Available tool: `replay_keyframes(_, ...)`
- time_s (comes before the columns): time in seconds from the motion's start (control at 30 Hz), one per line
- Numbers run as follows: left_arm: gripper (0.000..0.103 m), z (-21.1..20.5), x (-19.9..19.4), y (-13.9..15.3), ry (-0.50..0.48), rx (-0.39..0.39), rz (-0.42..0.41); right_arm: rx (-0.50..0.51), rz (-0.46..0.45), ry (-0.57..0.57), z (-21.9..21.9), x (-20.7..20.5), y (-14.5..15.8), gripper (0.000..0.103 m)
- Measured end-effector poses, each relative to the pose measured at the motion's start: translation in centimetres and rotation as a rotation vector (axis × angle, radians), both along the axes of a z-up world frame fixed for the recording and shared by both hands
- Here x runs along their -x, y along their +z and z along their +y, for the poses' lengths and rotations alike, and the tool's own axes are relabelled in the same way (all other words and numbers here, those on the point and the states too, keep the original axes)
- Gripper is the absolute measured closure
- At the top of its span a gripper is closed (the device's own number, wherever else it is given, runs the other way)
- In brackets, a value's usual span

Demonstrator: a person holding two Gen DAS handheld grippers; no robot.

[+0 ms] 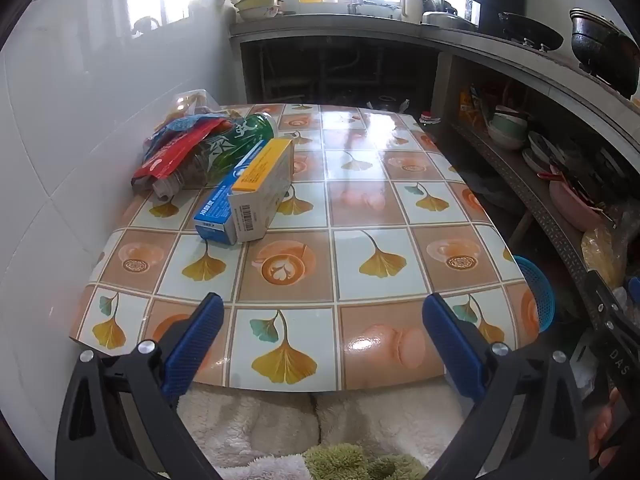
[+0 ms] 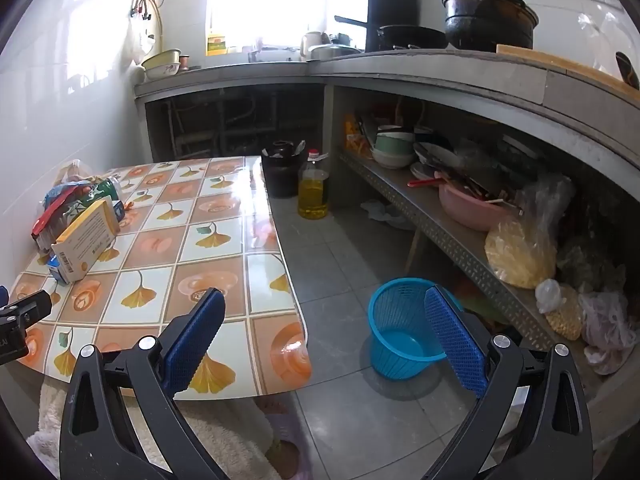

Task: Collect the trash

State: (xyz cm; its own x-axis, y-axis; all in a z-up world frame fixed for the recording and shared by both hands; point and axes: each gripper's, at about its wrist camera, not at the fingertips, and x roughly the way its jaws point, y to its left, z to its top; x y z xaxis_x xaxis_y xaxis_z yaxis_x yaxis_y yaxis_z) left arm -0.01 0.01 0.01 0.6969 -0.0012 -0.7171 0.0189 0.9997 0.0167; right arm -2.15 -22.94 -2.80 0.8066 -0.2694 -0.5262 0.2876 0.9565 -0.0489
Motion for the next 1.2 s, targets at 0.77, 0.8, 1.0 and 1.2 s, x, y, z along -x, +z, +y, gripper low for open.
replay_keyframes(0.77, 0.006, 0.0, -0.01, -0.01, 0.001, 0.001, 0.002, -0.002, 0.004, 0.002, 0.12, -0.06, 0.05, 0.008)
replay_keyframes(0.8, 0.006, -0.01, -0.02, -0.01, 0.001, 0.001, 0.002, -0.001, 0.004, 0.002, 0.15, -0.08, 0.06, 0.008)
replay_keyframes(1.0, 0.006, 0.0, -0.01, -0.01, 0.0, 0.002, 0.002, 0.0, 0.004, 0.001, 0.27, -0.17, 0.08, 0.008)
replay_keyframes(1.2, 0.006, -0.01, -0.01, -0.01, 0.0, 0.003, 0.002, -0.001, 0.003, 0.001, 0.28, -0.16, 0.09, 0.008)
